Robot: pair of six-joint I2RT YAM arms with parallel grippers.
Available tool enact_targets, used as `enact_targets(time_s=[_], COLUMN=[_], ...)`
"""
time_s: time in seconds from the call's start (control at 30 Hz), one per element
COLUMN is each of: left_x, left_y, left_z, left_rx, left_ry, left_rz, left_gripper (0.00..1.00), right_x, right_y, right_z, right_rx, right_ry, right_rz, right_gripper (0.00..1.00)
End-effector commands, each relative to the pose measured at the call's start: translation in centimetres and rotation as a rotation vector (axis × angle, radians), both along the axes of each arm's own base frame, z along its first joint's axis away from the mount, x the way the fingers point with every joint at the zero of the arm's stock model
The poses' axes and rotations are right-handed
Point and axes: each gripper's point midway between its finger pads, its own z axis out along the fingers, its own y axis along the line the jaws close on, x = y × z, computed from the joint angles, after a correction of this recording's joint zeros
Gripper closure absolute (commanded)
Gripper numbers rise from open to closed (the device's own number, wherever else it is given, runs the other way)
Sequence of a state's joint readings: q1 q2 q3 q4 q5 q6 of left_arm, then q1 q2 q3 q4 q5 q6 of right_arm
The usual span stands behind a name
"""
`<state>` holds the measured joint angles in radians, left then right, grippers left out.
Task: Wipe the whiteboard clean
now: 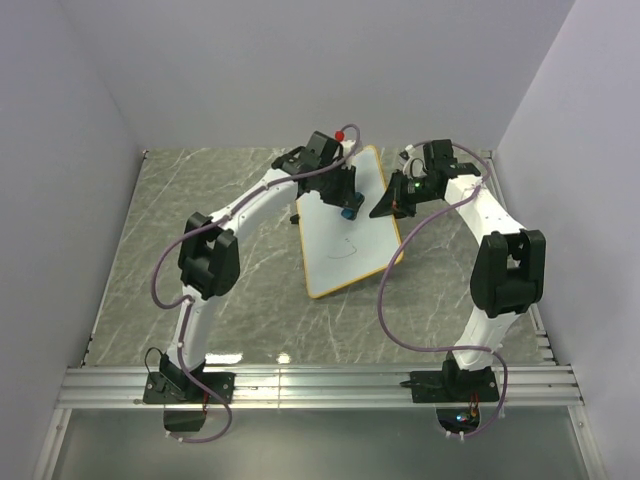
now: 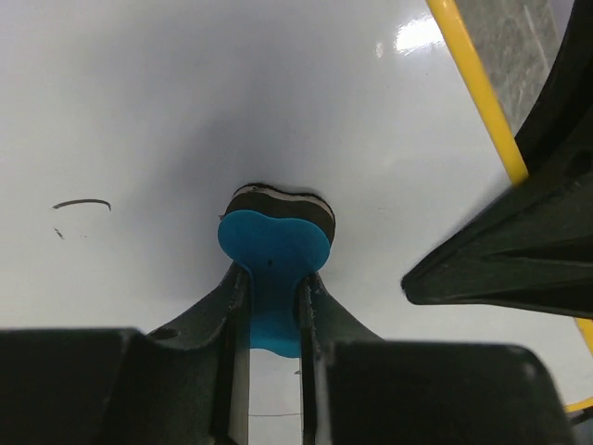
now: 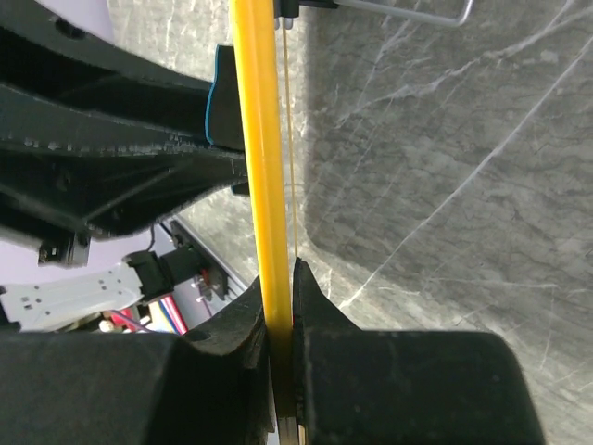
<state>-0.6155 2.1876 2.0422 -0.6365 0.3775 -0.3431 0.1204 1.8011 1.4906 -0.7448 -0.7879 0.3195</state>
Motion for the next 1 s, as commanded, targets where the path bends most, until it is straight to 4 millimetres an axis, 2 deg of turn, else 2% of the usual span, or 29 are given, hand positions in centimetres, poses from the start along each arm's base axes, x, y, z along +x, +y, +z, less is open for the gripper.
enact_targets(time_s=[0.0,0.07,0.1,0.2,0.3,0.4,0.53,0.73,0.77,0.87,0.97], left_x=[1.0,2.5,4.3,6.8,8.4,8.9,7.9,3.5,2.0,-0.3,-3.3], left_y=[1.3,2.4,3.7,6.1,8.0,8.7,7.9,3.0,1.9,0.3,0.5], left_z=[-1.7,-2.7,-3.6,-5.6,-7.5,-7.9,-6.6,-1.9,-1.0,-0.2,-0.7], left_rx=[0.071,0.09,0.104,0.121,0.131,0.121,0.111,0.045,0.022,-0.003,0.009], left_ry=[0.028,0.058,0.066,0.104,0.137,0.143,0.118,0.046,0.05,0.053,0.08], left_rz=[0.086,0.153,0.205,0.284,0.327,0.325,0.267,0.087,0.051,0.008,-0.012], left_gripper=[1.0,1.0,1.0,1.0,1.0,1.0,1.0,1.0,1.0,1.0,1.0], right_x=[-4.7,-4.9,-4.9,-5.1,-5.1,-5.0,-4.9,-4.1,-4.1,-3.9,-3.4], right_y=[-0.4,-0.4,-0.6,-0.5,-0.5,-0.4,-0.3,-0.3,-0.2,-0.2,-0.1], right_z=[-4.7,-4.7,-4.7,-4.5,-4.5,-4.4,-4.3,-4.3,-4.3,-4.3,-4.0], right_rx=[-0.176,-0.179,-0.18,-0.178,-0.173,-0.171,-0.171,-0.17,-0.17,-0.17,-0.164], right_ry=[0.216,0.215,0.215,0.212,0.212,0.212,0.209,0.203,0.206,0.205,0.202], right_rz=[0.024,0.026,0.023,0.025,0.026,0.027,0.025,0.02,0.021,0.021,0.013], right_gripper=[1.0,1.0,1.0,1.0,1.0,1.0,1.0,1.0,1.0,1.0,1.0])
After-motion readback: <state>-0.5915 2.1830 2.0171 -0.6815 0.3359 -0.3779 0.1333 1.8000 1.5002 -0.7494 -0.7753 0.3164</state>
